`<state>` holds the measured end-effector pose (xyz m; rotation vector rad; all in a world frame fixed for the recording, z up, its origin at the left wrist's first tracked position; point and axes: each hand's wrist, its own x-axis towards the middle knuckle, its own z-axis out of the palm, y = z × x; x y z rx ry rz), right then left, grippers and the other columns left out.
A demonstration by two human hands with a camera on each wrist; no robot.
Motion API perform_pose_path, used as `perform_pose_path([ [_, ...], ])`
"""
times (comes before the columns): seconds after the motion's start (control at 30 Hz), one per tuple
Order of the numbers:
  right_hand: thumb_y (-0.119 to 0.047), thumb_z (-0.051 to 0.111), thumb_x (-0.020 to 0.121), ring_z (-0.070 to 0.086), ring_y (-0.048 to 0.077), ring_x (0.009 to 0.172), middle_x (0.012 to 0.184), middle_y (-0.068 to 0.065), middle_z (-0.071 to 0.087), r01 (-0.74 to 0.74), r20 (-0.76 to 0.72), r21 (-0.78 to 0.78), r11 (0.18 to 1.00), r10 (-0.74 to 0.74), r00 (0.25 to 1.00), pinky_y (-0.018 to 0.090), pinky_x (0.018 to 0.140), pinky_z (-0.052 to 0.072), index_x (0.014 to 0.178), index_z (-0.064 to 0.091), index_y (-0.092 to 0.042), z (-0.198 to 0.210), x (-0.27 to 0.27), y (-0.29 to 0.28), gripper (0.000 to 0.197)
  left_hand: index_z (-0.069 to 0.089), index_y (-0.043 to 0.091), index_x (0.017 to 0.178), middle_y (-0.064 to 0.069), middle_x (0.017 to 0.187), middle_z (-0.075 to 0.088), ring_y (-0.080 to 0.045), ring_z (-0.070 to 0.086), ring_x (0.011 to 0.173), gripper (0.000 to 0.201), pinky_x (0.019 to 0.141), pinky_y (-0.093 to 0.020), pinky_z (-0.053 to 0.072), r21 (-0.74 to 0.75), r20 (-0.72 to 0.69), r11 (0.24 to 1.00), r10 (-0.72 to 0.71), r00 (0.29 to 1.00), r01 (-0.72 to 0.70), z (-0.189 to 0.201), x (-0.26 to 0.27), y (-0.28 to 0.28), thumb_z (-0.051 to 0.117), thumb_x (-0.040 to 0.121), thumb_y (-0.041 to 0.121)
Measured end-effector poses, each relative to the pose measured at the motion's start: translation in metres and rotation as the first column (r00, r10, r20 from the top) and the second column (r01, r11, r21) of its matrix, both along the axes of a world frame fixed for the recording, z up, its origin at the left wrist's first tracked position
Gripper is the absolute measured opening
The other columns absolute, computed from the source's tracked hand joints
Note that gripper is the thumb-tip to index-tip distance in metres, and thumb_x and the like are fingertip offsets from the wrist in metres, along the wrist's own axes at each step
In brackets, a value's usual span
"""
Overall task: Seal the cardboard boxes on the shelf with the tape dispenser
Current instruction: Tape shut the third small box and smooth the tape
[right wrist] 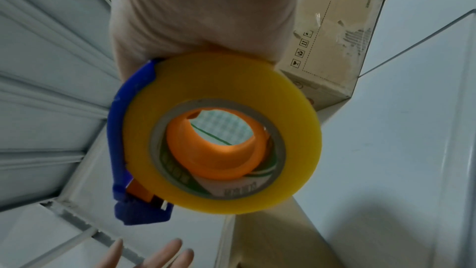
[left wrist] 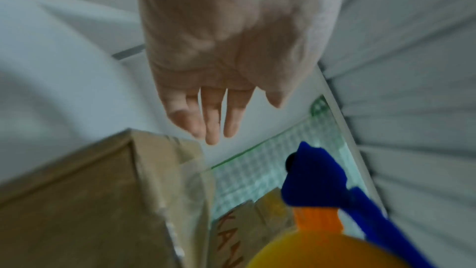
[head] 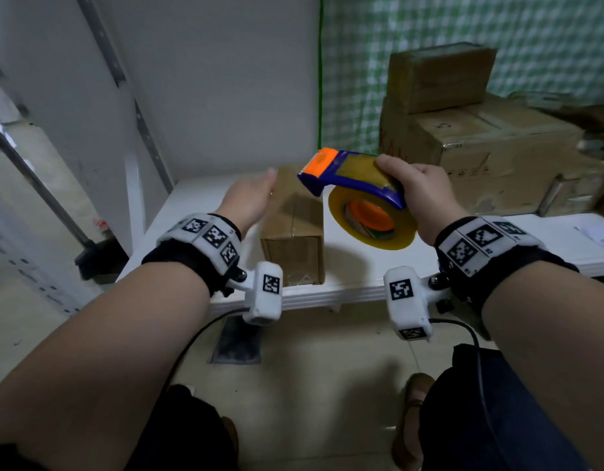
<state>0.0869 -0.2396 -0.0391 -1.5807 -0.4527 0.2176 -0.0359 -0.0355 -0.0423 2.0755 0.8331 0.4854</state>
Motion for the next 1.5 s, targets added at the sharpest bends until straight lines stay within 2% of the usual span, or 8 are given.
perform_pose_path([
  [0.07,-0.043,0.071,0.078,0.058,0.019,0.056,0.056,0.004,0.058,-0.047,-0.005,0.028,0.999,0.047,0.999,0.028,0.063,0.049,0.06,0.059,-0.015,0.006,-0.003,-0.003,0.035,0.062,0.01,0.111,-0.005,0.107,0.063,-0.013,0.055,0.075,0.052,0.064,-0.026,0.045,-0.349,0.118,0.937,0.042,0.992,0.002,0.008,-0.001,-0.003,0.035,0.097,0.051],
  [0.13,-0.042,0.07,0.079,0.059,0.017,0.054,0.053,0.0,0.06,-0.096,-0.019,0.04,0.995,0.096,0.995,0.026,0.062,0.05,0.065,0.061,-0.014,0.011,-0.007,-0.005,0.033,0.062,0.01,0.107,-0.005,0.099,0.065,-0.012,0.055,0.067,0.052,0.057,-0.022,0.044,-0.558,0.168,0.827,0.026,0.986,0.073,0.015,-0.006,-0.005,0.036,0.097,0.053],
  [0.27,-0.041,0.069,0.081,0.061,0.017,0.053,0.051,-0.001,0.062,-0.173,-0.019,0.04,0.984,0.174,0.985,0.026,0.062,0.05,0.067,0.062,-0.012,0.016,-0.016,-0.008,0.032,0.062,0.014,0.08,-0.001,0.072,0.07,-0.014,0.061,0.064,0.033,0.053,-0.021,0.044,-0.688,0.241,0.704,-0.008,0.971,0.176,0.024,-0.012,-0.014,0.047,0.096,0.039],
  [0.47,-0.042,0.068,0.081,0.062,0.017,0.055,0.055,0.0,0.063,-0.217,-0.032,0.025,0.976,0.217,0.976,0.028,0.065,0.051,0.068,0.063,-0.013,0.018,-0.022,-0.01,0.032,0.058,0.014,0.075,0.003,0.051,0.06,-0.008,0.057,0.047,0.021,0.043,-0.015,0.044,-0.751,0.286,0.637,0.074,0.955,0.176,0.031,-0.016,-0.025,0.057,0.092,0.026],
  [0.73,-0.048,0.071,0.076,0.064,0.021,0.063,0.058,0.003,0.064,-0.283,0.003,-0.099,0.954,0.285,0.958,0.034,0.078,0.055,0.064,0.064,-0.012,0.023,-0.023,-0.007,0.039,0.052,0.016,0.069,0.006,0.041,0.056,-0.001,0.052,0.037,0.025,0.043,-0.014,0.044,-0.638,0.188,0.769,0.12,0.975,0.028,0.025,-0.016,-0.029,0.054,0.092,0.006],
  [0.9,-0.061,0.074,0.063,0.067,0.022,0.072,0.072,0.006,0.07,-0.311,0.011,-0.288,0.906,0.328,0.945,0.041,0.089,0.053,0.08,0.07,-0.01,0.034,-0.015,-0.008,0.053,0.051,0.012,0.067,0.006,0.032,0.05,0.0,0.04,0.025,0.028,0.035,-0.009,0.035,-0.547,0.128,0.831,0.204,0.971,-0.102,0.022,-0.025,-0.011,0.051,0.094,0.009],
  [1.3,-0.052,0.069,0.071,0.062,0.024,0.076,0.08,0.008,0.068,-0.229,0.019,-0.669,0.707,0.325,0.946,0.036,0.081,0.048,0.078,0.068,-0.017,0.065,-0.012,-0.012,0.036,0.056,0.008,0.066,0.006,0.038,0.057,-0.006,0.041,0.036,0.022,0.037,-0.015,0.035,-0.379,0.127,0.89,0.322,0.938,-0.254,-0.018,-0.048,0.006,0.063,0.086,0.012],
  [1.5,-0.051,0.062,0.081,0.052,0.017,0.068,0.075,0.005,0.058,-0.122,0.119,-0.789,0.603,0.344,0.932,0.026,0.061,0.04,0.069,0.062,-0.019,0.072,-0.023,-0.002,0.034,0.058,0.007,0.062,0.002,0.048,0.062,-0.012,0.044,0.047,0.026,0.046,-0.021,0.037,-0.363,0.143,0.891,0.342,0.929,-0.272,-0.033,-0.047,-0.001,0.066,0.085,0.013],
])
